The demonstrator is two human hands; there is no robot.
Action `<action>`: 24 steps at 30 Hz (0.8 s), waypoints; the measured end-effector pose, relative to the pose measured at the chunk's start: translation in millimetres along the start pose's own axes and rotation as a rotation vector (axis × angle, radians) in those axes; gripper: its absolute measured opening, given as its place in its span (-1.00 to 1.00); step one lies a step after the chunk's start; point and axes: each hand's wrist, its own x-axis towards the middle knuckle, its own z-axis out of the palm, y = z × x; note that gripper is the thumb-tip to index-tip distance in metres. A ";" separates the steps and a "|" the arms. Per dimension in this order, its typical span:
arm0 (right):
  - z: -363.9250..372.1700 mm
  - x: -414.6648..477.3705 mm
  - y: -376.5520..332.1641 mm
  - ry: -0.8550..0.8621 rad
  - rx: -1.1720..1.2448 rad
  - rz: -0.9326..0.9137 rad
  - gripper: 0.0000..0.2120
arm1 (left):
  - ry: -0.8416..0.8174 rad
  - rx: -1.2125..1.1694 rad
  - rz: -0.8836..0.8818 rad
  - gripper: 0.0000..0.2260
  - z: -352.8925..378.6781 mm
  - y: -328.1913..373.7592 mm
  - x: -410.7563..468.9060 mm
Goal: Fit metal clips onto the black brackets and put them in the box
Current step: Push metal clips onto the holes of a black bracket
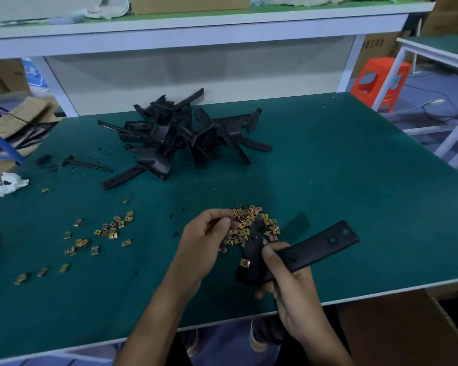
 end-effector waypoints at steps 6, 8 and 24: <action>-7.9 1.7 -5.5 0.009 0.144 0.081 -0.73 | -0.086 -0.362 -0.146 -0.88 14.8 10.1 -12.4; -8.7 2.4 -6.0 0.007 0.156 0.084 -0.71 | -0.079 -0.346 -0.158 -0.86 19.4 12.6 -15.6; -7.2 1.8 -6.6 -0.007 0.124 0.076 -0.77 | -0.114 -0.249 -0.197 -0.74 28.6 8.6 -25.0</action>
